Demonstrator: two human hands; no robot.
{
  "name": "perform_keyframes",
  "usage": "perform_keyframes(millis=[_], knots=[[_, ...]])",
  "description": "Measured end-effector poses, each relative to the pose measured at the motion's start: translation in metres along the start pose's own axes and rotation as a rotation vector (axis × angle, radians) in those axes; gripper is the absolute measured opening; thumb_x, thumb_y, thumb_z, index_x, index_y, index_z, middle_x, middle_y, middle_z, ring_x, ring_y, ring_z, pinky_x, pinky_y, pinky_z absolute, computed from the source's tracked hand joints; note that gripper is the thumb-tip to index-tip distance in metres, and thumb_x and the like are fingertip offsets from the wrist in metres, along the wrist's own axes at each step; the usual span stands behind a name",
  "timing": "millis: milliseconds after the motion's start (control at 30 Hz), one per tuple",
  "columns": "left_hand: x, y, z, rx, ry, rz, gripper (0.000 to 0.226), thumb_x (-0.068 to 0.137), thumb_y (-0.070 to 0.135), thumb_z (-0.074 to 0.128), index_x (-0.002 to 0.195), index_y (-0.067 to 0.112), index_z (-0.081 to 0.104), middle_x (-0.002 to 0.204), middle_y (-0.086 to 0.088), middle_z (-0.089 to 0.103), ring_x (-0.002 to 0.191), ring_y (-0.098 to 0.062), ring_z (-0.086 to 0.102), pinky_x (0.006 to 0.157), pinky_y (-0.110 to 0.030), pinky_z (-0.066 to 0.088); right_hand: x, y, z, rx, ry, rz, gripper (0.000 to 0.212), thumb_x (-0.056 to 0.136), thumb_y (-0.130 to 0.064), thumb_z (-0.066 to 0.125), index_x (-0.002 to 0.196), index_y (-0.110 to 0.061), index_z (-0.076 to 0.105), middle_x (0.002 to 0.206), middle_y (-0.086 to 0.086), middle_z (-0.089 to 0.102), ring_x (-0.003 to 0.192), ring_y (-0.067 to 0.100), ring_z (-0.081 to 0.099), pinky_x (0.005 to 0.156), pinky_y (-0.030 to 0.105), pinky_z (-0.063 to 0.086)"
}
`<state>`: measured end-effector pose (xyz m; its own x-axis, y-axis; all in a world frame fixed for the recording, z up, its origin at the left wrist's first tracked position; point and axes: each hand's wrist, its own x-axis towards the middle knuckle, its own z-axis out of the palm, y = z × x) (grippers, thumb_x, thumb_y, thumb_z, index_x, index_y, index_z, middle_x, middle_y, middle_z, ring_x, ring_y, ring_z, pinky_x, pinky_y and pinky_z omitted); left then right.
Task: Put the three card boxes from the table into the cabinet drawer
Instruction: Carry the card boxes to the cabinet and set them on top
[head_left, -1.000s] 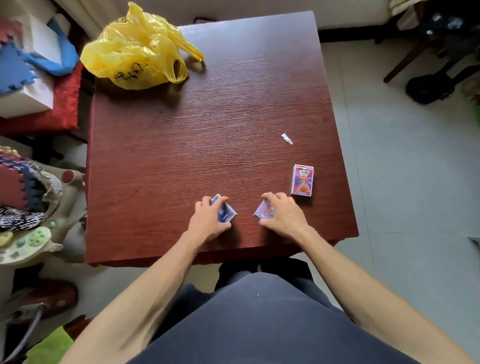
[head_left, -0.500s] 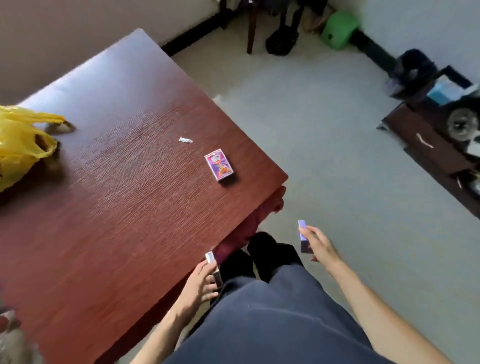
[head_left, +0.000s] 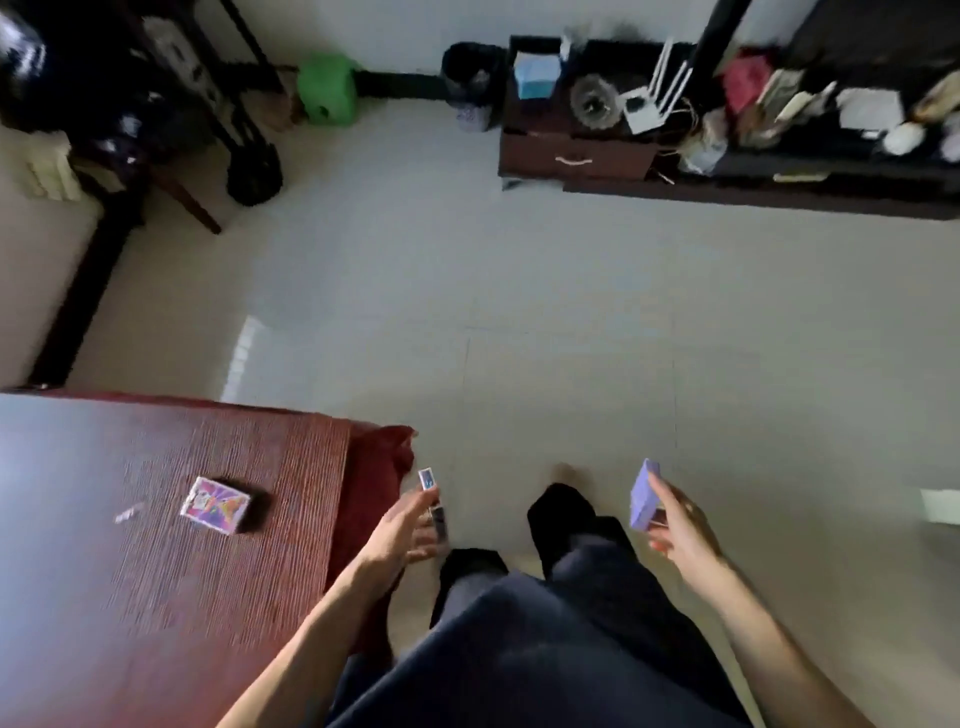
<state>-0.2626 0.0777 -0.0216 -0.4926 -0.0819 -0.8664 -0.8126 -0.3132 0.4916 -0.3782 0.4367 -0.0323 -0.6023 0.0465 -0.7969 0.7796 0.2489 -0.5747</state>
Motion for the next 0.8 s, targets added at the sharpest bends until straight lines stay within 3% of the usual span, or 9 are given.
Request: perform_keyframes(millis=[100, 200, 300, 367, 433, 567, 633, 800], knots=[[0.025, 0.036, 0.045, 0.135, 0.02, -0.054, 0.043, 0.072, 0.059, 0.071, 0.104, 0.031, 0.063, 0.097, -0.003, 0.069, 0.08, -0.022, 0.069, 0.07, -0.031, 0.052, 0.016, 0.001, -0.04, -0.002, -0.018, -0.033, 0.083, 0.079, -0.085, 0.055, 0.059, -0.004, 0.047, 0.068, 0.014, 0.047, 0.056, 0.023, 0.041, 0.051, 0.03, 0.023], [0.046, 0.069, 0.091, 0.201, -0.041, -0.07, 0.062, 0.058, 0.067, 0.078, 0.11, 0.035, 0.065, 0.106, -0.011, 0.071, 0.087, -0.028, 0.068, 0.078, -0.036, 0.053, 0.033, -0.015, -0.073, 0.032, -0.033, -0.009, 0.09, 0.075, -0.088, 0.055, 0.072, 0.002, 0.046, 0.073, 0.015, 0.047, 0.069, 0.029, 0.04, 0.054, 0.034, 0.025], [0.061, 0.092, 0.13, 0.185, -0.046, -0.057, 0.068, 0.057, 0.069, 0.078, 0.114, 0.033, 0.068, 0.108, -0.015, 0.074, 0.087, -0.03, 0.071, 0.078, -0.038, 0.055, 0.048, -0.036, -0.096, 0.054, 0.026, 0.075, 0.077, 0.064, -0.093, 0.059, 0.087, -0.02, 0.066, 0.081, 0.008, 0.068, 0.074, 0.027, 0.066, 0.06, 0.03, 0.047], [0.067, 0.103, 0.147, 0.17, -0.037, -0.047, 0.069, 0.054, 0.072, 0.078, 0.112, 0.037, 0.069, 0.108, -0.015, 0.074, 0.085, -0.029, 0.071, 0.076, -0.038, 0.056, 0.057, -0.051, -0.101, 0.083, 0.036, 0.091, 0.069, 0.061, -0.092, 0.063, 0.102, -0.038, 0.068, 0.089, 0.007, 0.074, 0.077, 0.02, 0.075, 0.058, 0.028, 0.053], [0.073, 0.116, 0.159, 0.141, -0.035, -0.052, 0.072, 0.056, 0.072, 0.077, 0.115, 0.033, 0.068, 0.106, -0.014, 0.072, 0.081, -0.028, 0.067, 0.071, -0.036, 0.056, 0.067, -0.069, -0.103, 0.116, 0.028, 0.078, 0.066, 0.061, -0.091, 0.064, 0.107, -0.043, 0.066, 0.097, 0.005, 0.074, 0.076, 0.017, 0.076, 0.054, 0.025, 0.052], [0.093, 0.142, 0.171, 0.081, -0.036, -0.076, 0.066, 0.058, 0.07, 0.076, 0.108, 0.027, 0.074, 0.104, -0.018, 0.072, 0.085, -0.033, 0.065, 0.073, -0.038, 0.055, 0.092, -0.11, -0.095, 0.156, -0.01, 0.074, 0.057, 0.059, -0.09, 0.061, 0.101, -0.051, 0.062, 0.112, -0.004, 0.071, 0.097, 0.021, 0.075, 0.074, 0.035, 0.053], [0.106, 0.157, 0.171, 0.077, -0.03, -0.094, 0.068, 0.059, 0.071, 0.075, 0.105, 0.021, 0.075, 0.105, -0.019, 0.074, 0.091, -0.037, 0.07, 0.074, -0.038, 0.057, 0.107, -0.132, -0.092, 0.154, -0.017, 0.078, 0.059, 0.058, -0.091, 0.061, 0.101, -0.052, 0.061, 0.115, -0.007, 0.069, 0.102, 0.024, 0.073, 0.076, 0.035, 0.052], [0.149, 0.211, 0.164, 0.049, 0.014, -0.095, 0.076, 0.067, 0.066, 0.071, 0.117, 0.009, 0.064, 0.101, -0.021, 0.075, 0.098, -0.041, 0.07, 0.081, -0.041, 0.059, 0.147, -0.197, -0.09, 0.146, 0.007, 0.104, 0.053, 0.059, -0.086, 0.066, 0.097, -0.049, 0.061, 0.112, -0.001, 0.071, 0.089, 0.031, 0.072, 0.068, 0.033, 0.049]])
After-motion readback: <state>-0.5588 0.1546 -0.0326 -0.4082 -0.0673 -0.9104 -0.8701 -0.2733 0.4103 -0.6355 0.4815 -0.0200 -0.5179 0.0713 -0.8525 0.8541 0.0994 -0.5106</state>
